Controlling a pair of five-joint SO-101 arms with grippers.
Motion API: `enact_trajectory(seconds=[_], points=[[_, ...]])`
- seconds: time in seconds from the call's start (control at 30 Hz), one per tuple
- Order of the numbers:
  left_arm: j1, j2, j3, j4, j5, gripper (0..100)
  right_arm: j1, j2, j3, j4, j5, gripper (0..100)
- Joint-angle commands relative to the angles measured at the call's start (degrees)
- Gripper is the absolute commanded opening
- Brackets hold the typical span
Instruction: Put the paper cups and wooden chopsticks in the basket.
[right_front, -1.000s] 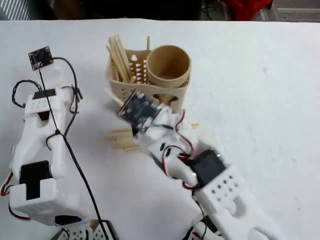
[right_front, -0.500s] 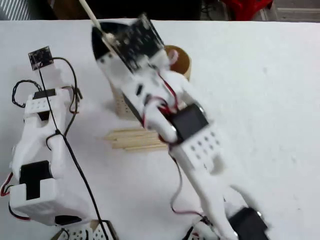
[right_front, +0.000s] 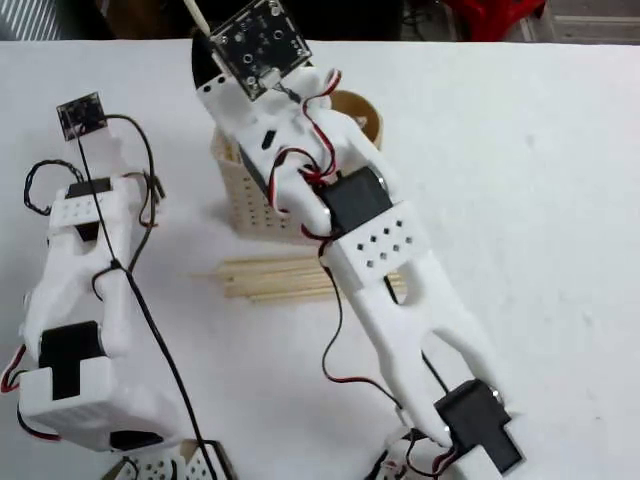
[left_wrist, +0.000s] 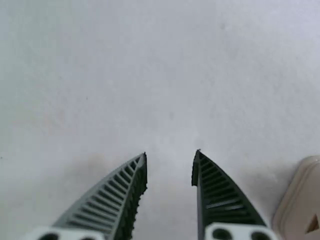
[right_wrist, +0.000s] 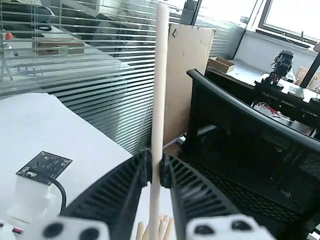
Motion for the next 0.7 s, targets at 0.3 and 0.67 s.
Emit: enact_trajectory(seconds=[0.3,0.67], points=[[0.31,-1.54,-0.62,-1.05,0.35,17,0.31,-1.01,-1.05,17.01,-0.62,10.9],[0.31,-1.54,-0.62,-1.05,0.35,17,-3.65,-9.01,2.99,54.99,9.67,13.7]])
